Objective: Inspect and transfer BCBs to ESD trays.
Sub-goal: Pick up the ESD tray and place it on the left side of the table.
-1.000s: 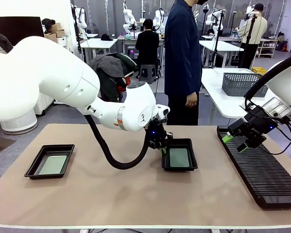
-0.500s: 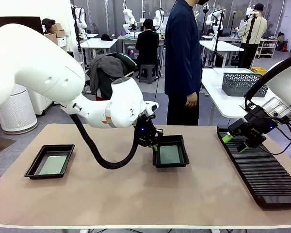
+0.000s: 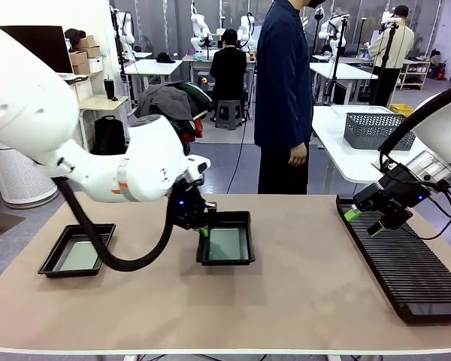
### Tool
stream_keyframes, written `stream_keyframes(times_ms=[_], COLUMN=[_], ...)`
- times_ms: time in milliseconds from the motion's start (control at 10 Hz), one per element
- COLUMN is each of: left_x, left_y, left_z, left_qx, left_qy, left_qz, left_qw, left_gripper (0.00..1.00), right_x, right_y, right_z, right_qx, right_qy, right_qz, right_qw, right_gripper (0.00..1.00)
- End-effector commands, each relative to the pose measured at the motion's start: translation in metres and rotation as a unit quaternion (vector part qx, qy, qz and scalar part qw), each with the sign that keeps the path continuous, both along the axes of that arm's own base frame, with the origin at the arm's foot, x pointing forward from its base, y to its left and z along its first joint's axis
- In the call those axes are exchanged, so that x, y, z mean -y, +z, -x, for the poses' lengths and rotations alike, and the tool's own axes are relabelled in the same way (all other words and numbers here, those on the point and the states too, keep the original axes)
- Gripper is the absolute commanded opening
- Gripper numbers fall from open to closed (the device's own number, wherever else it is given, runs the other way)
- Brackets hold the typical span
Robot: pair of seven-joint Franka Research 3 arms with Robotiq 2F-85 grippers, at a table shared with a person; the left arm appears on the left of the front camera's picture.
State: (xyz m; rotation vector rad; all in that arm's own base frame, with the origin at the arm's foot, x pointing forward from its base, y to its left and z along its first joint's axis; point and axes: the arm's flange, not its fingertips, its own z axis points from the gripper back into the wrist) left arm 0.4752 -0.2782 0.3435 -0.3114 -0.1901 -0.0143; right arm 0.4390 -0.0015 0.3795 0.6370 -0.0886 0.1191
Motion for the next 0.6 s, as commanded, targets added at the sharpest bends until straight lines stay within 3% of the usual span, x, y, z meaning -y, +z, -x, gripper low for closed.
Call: stream_keyframes(times_ms=[0, 500], left_x=[-0.044, -0.127], left_y=[0.001, -0.002], left_z=[0.015, 0.016], left_qx=[0.009, 0.001], left_qy=[0.01, 0.022], left_qz=[0.002, -0.01], left_qw=[1.0, 1.0], left_gripper=[0.03, 0.03], right_x=[-0.002, -0.002], right_y=[0.0, 0.0], right_z=[-0.001, -0.001], right_qx=[0.0, 0.0], right_qy=[-0.009, -0.009], right_qz=[0.004, 0.004], right_qw=[1.0, 1.0], right_gripper=[1.0, 1.0])
